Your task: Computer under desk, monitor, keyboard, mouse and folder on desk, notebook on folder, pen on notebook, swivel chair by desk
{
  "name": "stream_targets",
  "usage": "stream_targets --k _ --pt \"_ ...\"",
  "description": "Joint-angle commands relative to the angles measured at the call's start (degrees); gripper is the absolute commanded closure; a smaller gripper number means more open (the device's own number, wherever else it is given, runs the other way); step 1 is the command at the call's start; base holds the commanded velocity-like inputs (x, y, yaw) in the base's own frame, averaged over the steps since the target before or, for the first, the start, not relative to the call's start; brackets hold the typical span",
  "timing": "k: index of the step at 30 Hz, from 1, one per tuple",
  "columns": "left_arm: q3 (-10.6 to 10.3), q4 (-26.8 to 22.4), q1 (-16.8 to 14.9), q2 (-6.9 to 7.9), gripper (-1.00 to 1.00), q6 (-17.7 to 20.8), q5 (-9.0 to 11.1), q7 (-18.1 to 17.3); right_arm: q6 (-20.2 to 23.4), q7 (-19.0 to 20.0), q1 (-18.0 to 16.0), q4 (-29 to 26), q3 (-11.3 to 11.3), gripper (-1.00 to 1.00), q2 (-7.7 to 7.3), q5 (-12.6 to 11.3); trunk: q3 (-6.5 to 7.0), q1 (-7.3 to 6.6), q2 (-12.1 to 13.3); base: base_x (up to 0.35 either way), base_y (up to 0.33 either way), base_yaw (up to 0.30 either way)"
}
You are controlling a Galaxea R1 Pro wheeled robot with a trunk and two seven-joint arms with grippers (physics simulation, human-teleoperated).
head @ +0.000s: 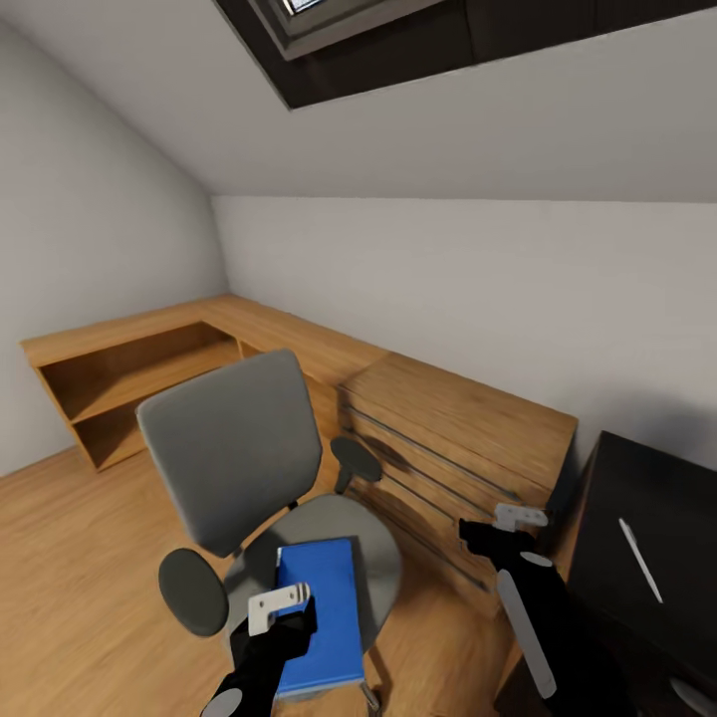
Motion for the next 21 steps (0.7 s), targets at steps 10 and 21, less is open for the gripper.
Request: stream_targets --k 10,21 --pt "-0.03 -0.09 -0.01 -0.01 -1.0 0.14 0.48 0.36 0.13 -0.59 -0.04 1.27 3.39 -1.0 0.05 -0.57 -0.47 -0.02 -0.04 -0.197 0.047 0.265" --pt "0.44 0.05 -0.01 0.06 -1.0 0.1 0.64 0.51 0.13 -0.54 -0.04 1.3 3.48 -1.0 0.08 -0.52 -1.0 -0.02 -0.04 -0.121 0.0 0.254"
